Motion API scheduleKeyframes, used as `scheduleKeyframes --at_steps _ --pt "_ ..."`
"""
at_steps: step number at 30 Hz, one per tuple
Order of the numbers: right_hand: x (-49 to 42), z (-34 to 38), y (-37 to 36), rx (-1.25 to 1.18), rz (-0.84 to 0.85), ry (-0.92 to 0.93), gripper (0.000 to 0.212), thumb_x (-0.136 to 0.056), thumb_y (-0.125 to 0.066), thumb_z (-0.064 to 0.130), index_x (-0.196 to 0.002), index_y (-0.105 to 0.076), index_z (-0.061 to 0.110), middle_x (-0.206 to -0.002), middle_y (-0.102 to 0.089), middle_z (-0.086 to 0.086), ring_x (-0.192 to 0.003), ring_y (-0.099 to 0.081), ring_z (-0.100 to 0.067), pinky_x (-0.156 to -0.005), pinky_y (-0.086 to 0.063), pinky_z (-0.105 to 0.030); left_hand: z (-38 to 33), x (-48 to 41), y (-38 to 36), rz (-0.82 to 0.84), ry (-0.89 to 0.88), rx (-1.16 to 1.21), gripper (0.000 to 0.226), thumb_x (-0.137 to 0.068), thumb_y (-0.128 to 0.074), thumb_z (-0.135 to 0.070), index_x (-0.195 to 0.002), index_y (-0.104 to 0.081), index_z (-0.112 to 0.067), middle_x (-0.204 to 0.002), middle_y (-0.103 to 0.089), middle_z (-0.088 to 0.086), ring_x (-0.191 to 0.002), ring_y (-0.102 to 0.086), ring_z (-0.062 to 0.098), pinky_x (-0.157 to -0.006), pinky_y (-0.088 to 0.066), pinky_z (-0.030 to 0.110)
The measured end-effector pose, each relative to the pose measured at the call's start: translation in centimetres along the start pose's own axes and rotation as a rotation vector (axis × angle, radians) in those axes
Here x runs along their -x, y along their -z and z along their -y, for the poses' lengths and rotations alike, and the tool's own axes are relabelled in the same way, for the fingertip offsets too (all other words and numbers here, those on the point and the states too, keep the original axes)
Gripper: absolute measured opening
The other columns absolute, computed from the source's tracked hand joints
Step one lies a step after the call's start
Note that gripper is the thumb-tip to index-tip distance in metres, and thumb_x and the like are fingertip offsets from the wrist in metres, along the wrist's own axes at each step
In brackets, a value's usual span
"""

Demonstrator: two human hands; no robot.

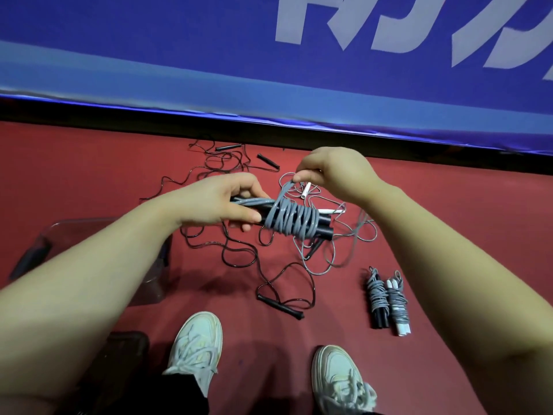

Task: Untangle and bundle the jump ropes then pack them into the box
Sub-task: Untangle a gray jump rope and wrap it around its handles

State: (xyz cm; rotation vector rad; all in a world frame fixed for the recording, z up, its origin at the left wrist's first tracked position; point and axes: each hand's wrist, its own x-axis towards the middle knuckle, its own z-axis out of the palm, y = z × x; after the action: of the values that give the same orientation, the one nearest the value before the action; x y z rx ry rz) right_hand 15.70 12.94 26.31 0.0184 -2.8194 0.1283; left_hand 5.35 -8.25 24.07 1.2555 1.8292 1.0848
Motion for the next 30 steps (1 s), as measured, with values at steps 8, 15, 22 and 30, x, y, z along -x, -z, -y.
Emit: scheduleKeyframes --at_steps 8,15,22,30 --pt "1.1 1.0 -3.8 -0.473 0.056 -0.39 0.023 -0.091 -0.045 0.023 -0.069 -0.042 0.031 -0.068 -0.044 0.01 -0.076 -0.043 -0.011 -0.067 -0.03 -0.024 -0.7 -0.9 -0.1 -0.214 -0.06 0.379 0.022 -0.086 -0.055 0.009 -0.089 -0.053 -0.013 -0.058 -0.059 0.003 -0.051 -0.049 0.014 -0.045 -0.04 0.017" --pt "-0.3 4.1 -5.9 -0.494 0.014 -0.354 0.027 -0.1 -0.038 0.024 -0.11 -0.057 0.008 -0.082 -0.061 0.0 -0.076 -0.056 -0.018 -0.072 -0.039 -0.029 -1.1 -2.5 -0.5 -0.478 -0.008 0.629 0.019 -0.09 -0.053 0.008 -0.088 -0.051 -0.011 -0.074 -0.056 0.009 -0.054 -0.054 0.012 -0.044 -0.041 0.015" --pt "-0.5 6.5 -7.2 -0.247 0.298 -0.402 0.03 -0.098 -0.038 0.012 -0.127 -0.045 0.011 -0.116 -0.061 -0.017 -0.103 -0.057 -0.034 -0.075 -0.041 -0.035 1.7 -3.4 0.6 -0.769 0.079 0.387 0.023 -0.089 -0.059 0.004 -0.086 -0.048 -0.016 -0.077 -0.059 0.006 -0.053 -0.056 0.008 -0.046 -0.042 0.015" --pt "0.3 9.4 -3.9 0.36 0.199 -0.097 0.033 -0.093 -0.034 0.004 -0.123 -0.048 0.008 -0.115 -0.057 -0.01 -0.102 -0.057 -0.031 -0.065 -0.03 -0.033 5.1 -2.6 1.2 -0.827 0.218 -0.061 0.018 -0.087 -0.064 -0.005 -0.096 -0.052 -0.013 -0.092 -0.063 0.005 -0.059 -0.059 0.015 -0.065 -0.051 0.032"
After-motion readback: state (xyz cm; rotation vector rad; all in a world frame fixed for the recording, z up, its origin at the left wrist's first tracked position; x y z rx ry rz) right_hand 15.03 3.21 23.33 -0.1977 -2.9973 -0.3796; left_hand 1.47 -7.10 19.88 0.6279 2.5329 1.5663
